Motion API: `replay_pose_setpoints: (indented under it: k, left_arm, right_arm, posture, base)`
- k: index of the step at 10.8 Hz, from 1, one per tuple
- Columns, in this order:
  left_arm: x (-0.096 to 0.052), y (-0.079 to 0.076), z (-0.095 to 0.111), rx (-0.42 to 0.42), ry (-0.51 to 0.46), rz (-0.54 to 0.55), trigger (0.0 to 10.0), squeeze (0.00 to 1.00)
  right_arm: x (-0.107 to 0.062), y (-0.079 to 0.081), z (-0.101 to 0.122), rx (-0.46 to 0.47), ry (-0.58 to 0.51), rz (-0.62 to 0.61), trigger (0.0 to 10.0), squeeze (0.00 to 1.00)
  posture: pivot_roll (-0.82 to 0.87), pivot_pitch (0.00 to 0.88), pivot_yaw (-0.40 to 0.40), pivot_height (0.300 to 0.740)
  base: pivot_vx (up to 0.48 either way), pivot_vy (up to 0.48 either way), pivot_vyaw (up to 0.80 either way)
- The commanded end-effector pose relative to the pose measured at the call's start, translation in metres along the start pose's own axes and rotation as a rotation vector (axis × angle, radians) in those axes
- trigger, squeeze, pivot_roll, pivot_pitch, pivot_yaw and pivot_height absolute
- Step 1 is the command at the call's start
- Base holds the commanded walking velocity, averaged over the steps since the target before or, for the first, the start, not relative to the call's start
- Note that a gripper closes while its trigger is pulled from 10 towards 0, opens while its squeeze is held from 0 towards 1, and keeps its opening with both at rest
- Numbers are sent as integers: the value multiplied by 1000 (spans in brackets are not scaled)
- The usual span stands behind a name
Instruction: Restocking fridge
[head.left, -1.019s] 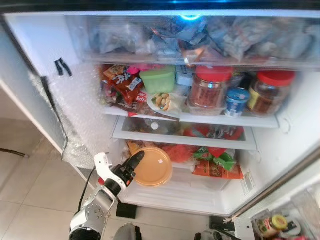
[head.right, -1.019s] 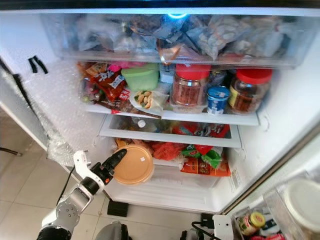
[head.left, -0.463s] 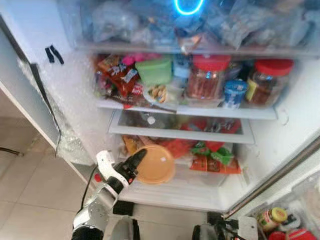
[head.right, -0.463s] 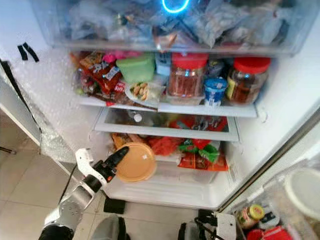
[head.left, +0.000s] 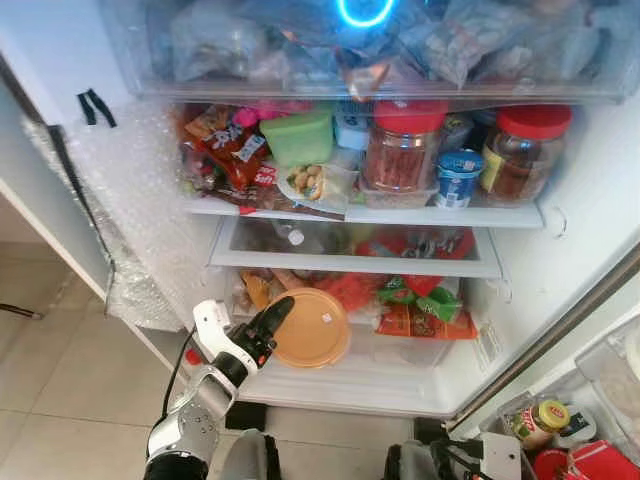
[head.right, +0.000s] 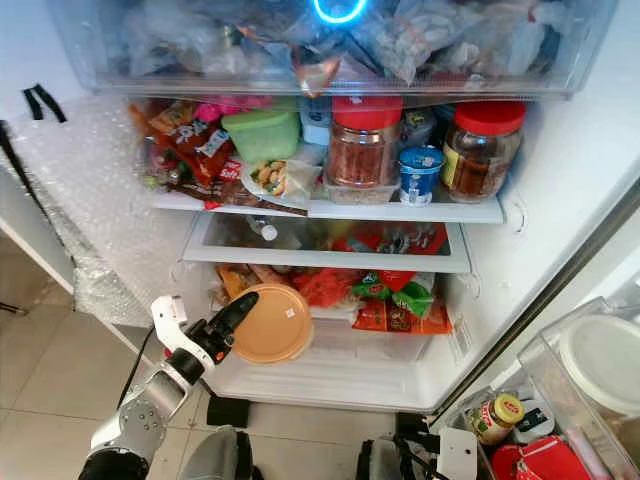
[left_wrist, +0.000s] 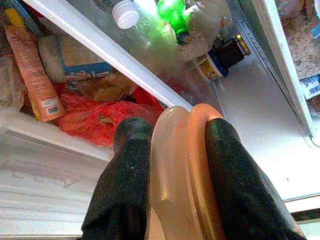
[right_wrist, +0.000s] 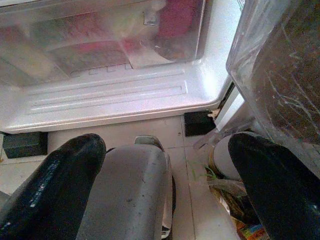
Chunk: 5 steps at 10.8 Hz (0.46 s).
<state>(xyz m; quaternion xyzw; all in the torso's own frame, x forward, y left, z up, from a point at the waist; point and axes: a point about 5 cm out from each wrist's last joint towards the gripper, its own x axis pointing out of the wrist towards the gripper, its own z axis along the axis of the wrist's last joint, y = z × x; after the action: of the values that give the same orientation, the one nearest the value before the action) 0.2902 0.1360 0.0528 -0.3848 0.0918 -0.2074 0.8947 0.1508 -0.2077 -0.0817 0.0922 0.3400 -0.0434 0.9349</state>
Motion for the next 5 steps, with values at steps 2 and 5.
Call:
replay_pose_setpoints:
  k: [2, 5]
  left_arm:
    - [4, -2, -1, 22, 19, -10, 10000, 0]
    - [5, -2, -1, 25, 19, -8, 10000, 0]
  right_arm:
    - [-6, 4, -16, -7, 67, 12, 10000, 0]
    - [-4, 0, -15, -147, 102, -24, 10000, 0]
  posture:
    - [3, 97, 65, 639]
    - [2, 97, 60, 639]
  base:
    - [0, 0, 0]
    - [0, 0, 0]
